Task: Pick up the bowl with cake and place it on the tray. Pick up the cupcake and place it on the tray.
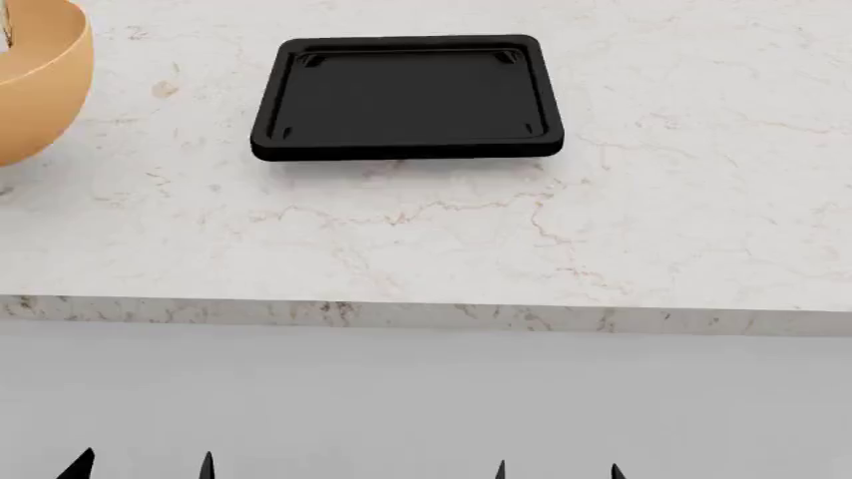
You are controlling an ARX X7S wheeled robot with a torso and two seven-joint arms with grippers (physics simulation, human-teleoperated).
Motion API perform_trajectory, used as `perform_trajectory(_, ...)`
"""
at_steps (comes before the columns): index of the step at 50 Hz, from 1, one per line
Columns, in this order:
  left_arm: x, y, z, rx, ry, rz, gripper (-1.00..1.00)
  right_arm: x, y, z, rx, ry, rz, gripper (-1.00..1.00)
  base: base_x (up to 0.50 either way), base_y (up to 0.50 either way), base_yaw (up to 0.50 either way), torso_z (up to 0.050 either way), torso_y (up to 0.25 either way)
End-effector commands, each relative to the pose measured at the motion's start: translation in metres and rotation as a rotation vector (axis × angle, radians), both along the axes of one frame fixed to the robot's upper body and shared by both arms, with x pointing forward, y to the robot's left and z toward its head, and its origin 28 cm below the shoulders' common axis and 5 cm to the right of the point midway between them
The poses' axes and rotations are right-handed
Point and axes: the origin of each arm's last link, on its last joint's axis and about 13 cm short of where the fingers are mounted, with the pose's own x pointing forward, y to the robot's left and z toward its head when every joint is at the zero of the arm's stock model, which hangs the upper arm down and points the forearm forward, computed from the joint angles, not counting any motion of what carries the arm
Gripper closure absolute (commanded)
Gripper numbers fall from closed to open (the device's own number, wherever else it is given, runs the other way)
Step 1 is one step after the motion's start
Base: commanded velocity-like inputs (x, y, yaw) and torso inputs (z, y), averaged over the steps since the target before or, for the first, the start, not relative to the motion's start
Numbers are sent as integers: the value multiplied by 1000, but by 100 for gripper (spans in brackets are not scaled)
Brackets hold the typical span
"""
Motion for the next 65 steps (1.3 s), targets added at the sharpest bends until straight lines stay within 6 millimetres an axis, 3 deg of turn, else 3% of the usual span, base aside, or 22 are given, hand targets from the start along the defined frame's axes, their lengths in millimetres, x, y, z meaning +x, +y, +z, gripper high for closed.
perform_trajectory(1, 1, 0, -1, 0, 0, 0, -100, 0, 0, 0, -9, 0, 0, -100, 0, 0, 0, 0, 0)
perform_trajectory(8, -15, -5, 8, -3, -31, 29, -100, -11, 2, -3, 2, -1, 12, -100, 0, 0, 0, 0, 0)
perform_trajectory(20, -19, -7, 14, 66, -3, 56, -100, -16, 2, 1, -23, -24, 22, -100, 0, 0, 0, 0, 0)
perform_trajectory(21, -23, -8, 19, 26, -78, 26, -100, -17, 2, 2, -21, -30, 27, -100, 0, 0, 0, 0, 0)
perform_trajectory(24, -28, -6, 31, 66, -68, 58, -100, -20, 3, 8, -13, -44, 82, -100, 0, 0, 0, 0, 0)
perform_trajectory(27, -30, -4, 35, 45, -81, 64, -100, -23, 5, 9, -18, -47, 92, -100, -89, -1, 500, 0, 0)
perform_trajectory(28, -46, -7, 37, 33, -88, 14, -100, -38, 8, 25, 3, -95, 142, -100, -43, -1, 500, 0, 0)
perform_trajectory(35, -51, -13, 38, 41, -99, -10, -100, -48, 13, 30, -9, -117, 175, -100, -40, -2, 500, 0, 0)
perform_trajectory(65, -59, -6, 42, 35, -159, 5, -100, -55, 13, 37, -12, -156, 196, -100, -37, -6, 500, 0, 0)
